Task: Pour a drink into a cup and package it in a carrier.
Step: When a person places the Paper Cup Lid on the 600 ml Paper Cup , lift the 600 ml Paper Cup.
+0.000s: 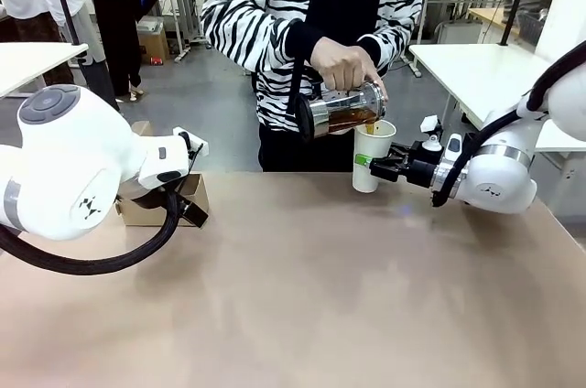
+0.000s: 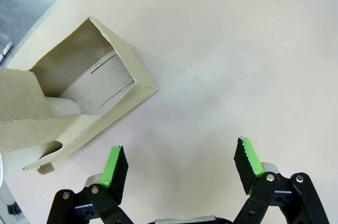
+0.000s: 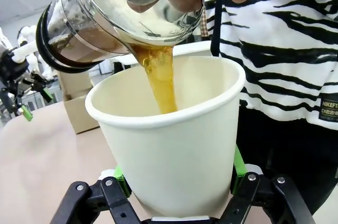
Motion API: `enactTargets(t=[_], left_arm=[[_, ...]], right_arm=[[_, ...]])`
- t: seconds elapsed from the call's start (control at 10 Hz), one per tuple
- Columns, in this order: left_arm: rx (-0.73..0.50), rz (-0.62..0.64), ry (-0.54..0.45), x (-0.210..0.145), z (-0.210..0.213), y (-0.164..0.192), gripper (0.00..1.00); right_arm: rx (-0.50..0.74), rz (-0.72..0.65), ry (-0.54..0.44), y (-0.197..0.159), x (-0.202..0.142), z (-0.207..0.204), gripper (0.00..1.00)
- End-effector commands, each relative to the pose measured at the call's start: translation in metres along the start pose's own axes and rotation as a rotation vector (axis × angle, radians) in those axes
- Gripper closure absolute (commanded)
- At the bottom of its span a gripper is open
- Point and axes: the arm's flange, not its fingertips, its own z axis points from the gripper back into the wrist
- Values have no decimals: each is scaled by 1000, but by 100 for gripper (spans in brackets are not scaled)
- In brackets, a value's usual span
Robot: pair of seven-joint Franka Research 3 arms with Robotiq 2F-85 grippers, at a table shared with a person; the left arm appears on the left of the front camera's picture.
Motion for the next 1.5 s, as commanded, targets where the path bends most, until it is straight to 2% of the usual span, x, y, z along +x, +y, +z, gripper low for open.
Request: enactTargets(t=[0.0, 1.4], left_arm=[[-2, 0, -2, 0, 1, 0, 0], [-2, 0, -2, 0, 1, 0, 0]], right_arm=[[-9, 0, -8, 0, 2, -2, 19], [-9, 0, -8, 0, 2, -2, 19]])
